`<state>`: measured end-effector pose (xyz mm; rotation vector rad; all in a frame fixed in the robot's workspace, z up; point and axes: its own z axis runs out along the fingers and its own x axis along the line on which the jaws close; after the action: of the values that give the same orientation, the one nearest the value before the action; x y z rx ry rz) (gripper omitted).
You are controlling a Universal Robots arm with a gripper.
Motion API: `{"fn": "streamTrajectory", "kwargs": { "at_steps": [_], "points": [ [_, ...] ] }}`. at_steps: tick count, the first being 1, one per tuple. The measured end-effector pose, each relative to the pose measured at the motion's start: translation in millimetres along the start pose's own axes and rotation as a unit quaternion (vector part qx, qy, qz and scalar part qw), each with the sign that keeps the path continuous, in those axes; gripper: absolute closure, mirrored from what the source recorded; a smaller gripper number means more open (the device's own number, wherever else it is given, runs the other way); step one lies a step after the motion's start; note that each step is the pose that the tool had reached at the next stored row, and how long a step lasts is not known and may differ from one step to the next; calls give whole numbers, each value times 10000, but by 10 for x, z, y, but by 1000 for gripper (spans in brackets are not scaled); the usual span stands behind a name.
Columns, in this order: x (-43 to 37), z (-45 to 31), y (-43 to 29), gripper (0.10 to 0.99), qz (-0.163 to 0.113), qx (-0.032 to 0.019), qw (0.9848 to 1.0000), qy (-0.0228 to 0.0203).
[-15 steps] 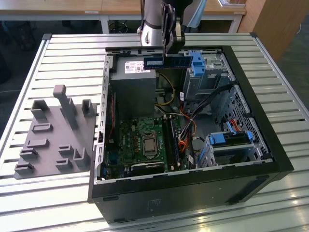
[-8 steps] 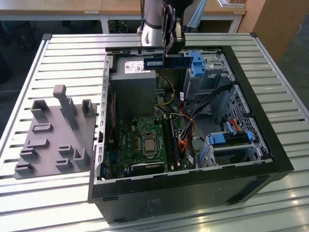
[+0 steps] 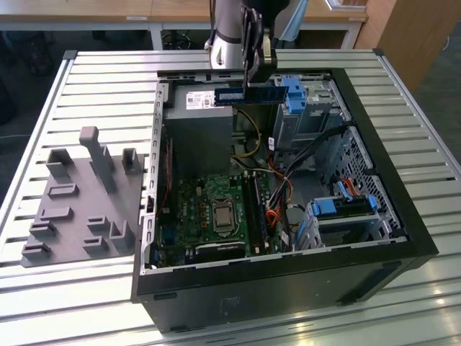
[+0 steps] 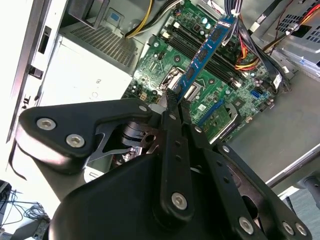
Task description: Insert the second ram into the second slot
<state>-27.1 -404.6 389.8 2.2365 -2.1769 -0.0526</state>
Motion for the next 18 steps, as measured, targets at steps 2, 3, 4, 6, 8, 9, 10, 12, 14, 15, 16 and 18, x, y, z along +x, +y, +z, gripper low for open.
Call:
{"fn": "streamTrajectory", "kwargs": {
  "at_steps": [2, 3, 4, 6, 8, 9, 10, 12, 14, 15, 16, 18],
  "points": [
    [11, 0, 0, 949, 0, 0, 10000, 1],
    [17, 0, 0, 949, 0, 0, 10000, 0],
    [25, 0, 0, 949, 0, 0, 10000, 1],
    [45, 0, 1, 949, 0, 0, 10000, 1],
    [71, 0, 2, 949, 0, 3, 10000, 0],
    [87, 0, 4, 949, 0, 9, 10000, 0],
    [103, -1, 6, 949, 0, 18, 10000, 1],
    [131, 0, 8, 949, 0, 25, 10000, 2],
    [153, 1, 8, 949, 0, 26, 10000, 1],
    [163, 2, 9, 949, 0, 26, 10000, 1],
    [172, 3, 9, 949, 0, 26, 10000, 1],
    [191, 4, 9, 949, 0, 26, 10000, 1]
  ]
}}
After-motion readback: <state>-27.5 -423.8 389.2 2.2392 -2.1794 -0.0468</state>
